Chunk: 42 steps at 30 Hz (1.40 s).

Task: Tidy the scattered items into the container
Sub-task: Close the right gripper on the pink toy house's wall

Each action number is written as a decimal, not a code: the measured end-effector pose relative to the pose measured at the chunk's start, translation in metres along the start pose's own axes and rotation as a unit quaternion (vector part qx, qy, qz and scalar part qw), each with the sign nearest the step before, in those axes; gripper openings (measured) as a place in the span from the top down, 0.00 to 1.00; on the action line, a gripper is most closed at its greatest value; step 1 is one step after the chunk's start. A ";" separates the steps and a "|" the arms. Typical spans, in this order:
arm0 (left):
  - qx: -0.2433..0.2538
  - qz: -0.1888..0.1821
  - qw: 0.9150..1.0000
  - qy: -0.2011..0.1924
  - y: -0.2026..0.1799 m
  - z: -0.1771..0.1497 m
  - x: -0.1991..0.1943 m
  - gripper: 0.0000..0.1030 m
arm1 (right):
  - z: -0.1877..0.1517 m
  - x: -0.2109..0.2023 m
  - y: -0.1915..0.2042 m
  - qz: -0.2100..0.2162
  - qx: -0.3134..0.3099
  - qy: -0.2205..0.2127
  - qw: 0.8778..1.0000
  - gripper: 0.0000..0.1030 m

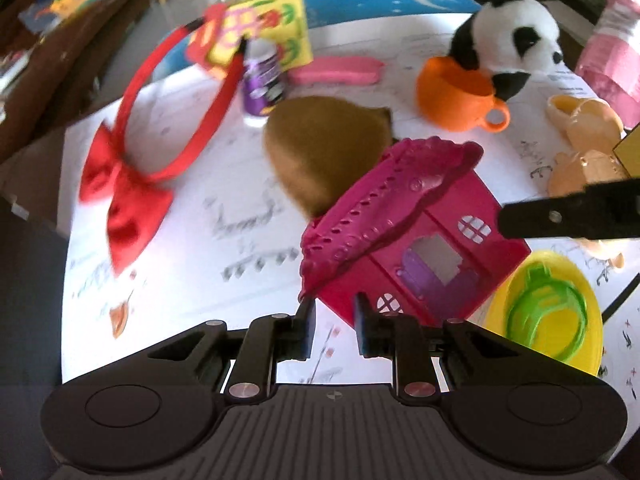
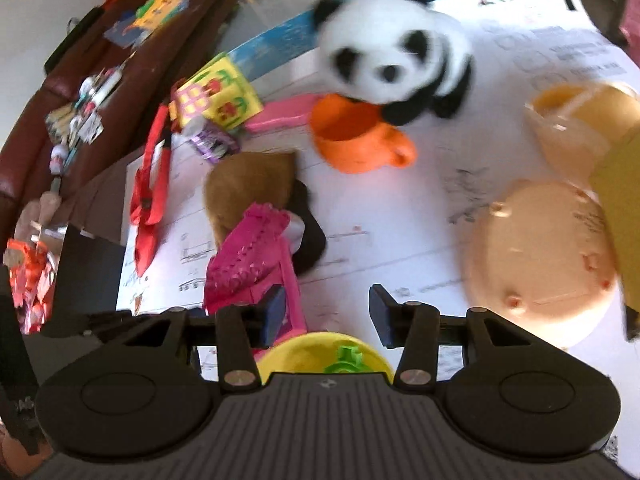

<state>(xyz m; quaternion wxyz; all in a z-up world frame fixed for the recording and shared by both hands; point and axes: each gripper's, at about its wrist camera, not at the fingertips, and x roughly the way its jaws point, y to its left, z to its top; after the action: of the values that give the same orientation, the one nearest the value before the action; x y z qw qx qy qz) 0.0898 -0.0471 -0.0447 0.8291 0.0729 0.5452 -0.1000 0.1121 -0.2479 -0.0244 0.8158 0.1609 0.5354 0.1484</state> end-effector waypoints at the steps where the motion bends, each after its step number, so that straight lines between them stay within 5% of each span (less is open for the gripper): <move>1: -0.005 0.000 1.000 0.000 0.003 -0.002 -0.001 0.77 | 0.000 0.003 0.007 0.000 -0.009 0.004 1.000 0.50; 3: -0.017 0.001 1.000 0.001 0.009 -0.007 -0.004 0.70 | 0.000 0.011 0.023 0.002 -0.030 0.010 0.999 0.52; 7: -0.052 0.008 0.999 -0.006 0.027 -0.015 -0.012 0.55 | -0.008 0.023 0.051 -0.006 -0.060 0.012 0.998 0.83; 12: -0.088 -0.005 0.996 -0.011 0.051 -0.028 -0.024 0.51 | -0.020 0.036 0.068 0.035 -0.047 0.052 0.997 0.86; 14: -0.092 -0.006 0.996 -0.010 0.055 -0.035 -0.025 0.51 | -0.024 0.040 0.075 0.046 -0.055 0.065 0.995 0.86; 16: -0.086 0.011 0.996 -0.012 0.056 -0.041 -0.027 0.86 | -0.030 0.043 0.083 0.042 -0.073 0.073 0.994 0.85; 18: -0.085 0.014 0.996 -0.010 0.061 -0.046 -0.028 0.95 | -0.031 0.046 0.084 0.041 -0.072 0.080 0.993 0.85; 24: -0.103 -0.035 0.994 -0.006 0.079 -0.057 -0.036 0.94 | -0.023 0.042 0.074 0.037 -0.049 0.072 0.996 0.82; 26: -0.103 -0.049 0.993 -0.008 0.080 -0.058 -0.040 0.84 | -0.022 0.040 0.073 0.024 -0.053 0.062 0.996 0.81; 27: -0.101 -0.048 0.994 -0.010 0.080 -0.058 -0.041 0.69 | -0.021 0.041 0.074 0.020 -0.054 0.060 0.997 0.81; 34: -0.093 -0.037 0.995 -0.023 0.074 -0.044 -0.038 0.49 | -0.024 0.046 0.077 0.026 -0.046 0.074 0.996 0.80; 39: -0.076 -0.046 0.996 -0.003 0.060 -0.046 -0.024 0.51 | -0.027 0.045 0.080 0.033 -0.042 0.075 0.996 0.79; 41: -0.067 -0.041 0.997 -0.001 0.056 -0.050 -0.022 0.75 | -0.028 0.044 0.081 0.035 -0.044 0.073 0.996 0.69; 42: -0.066 -0.044 0.997 0.000 0.056 -0.053 -0.021 0.80 | -0.029 0.044 0.081 0.036 -0.046 0.071 0.996 0.66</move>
<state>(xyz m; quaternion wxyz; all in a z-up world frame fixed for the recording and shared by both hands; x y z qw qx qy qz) 0.0482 0.0209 -0.0456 0.8270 -0.0063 0.5531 -0.1002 0.0961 -0.1536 -0.0373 0.7763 0.1315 0.5787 0.2126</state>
